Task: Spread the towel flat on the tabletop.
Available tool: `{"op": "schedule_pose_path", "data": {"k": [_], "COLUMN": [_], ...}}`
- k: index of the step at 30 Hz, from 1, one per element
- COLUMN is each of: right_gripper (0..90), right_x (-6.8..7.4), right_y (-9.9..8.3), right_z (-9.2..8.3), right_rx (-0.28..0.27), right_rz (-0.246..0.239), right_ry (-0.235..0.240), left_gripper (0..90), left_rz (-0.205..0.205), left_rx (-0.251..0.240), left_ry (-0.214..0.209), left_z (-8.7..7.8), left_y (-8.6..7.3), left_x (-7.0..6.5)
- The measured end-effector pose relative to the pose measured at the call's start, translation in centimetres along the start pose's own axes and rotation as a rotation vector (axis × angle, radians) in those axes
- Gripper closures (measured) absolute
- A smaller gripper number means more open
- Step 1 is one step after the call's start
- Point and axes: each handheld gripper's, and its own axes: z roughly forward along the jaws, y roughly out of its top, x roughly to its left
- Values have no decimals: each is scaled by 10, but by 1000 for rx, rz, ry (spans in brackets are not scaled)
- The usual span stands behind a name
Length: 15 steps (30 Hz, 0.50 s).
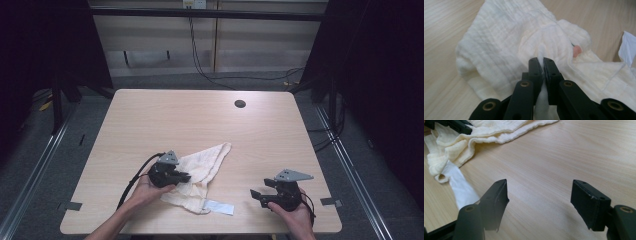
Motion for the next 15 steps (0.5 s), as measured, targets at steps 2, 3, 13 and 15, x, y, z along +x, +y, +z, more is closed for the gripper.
{"op": "schedule_pose_path", "data": {"k": [2, 3, 13, 15], "right_gripper": [294, 294, 294, 294], "right_x": [0, 0, 0, 0], "right_y": [0, 0, 0, 0], "right_z": [0, 0, -2, -3], "right_rx": [-1, -1, -7, -6], "right_rz": [-2, -2, -2, 3], "right_ry": [2, 1, 5, 3], "left_gripper": [861, 861, 861, 860], "left_rz": [9, 16, 69, 73], "left_rx": [9, 15, 43, 42], "left_ry": [-21, -35, -129, -133], "left_z": [2, 3, 5, 4], "left_y": [1, 1, 0, -1], "left_x": [-5, -8, -28, -31]}}
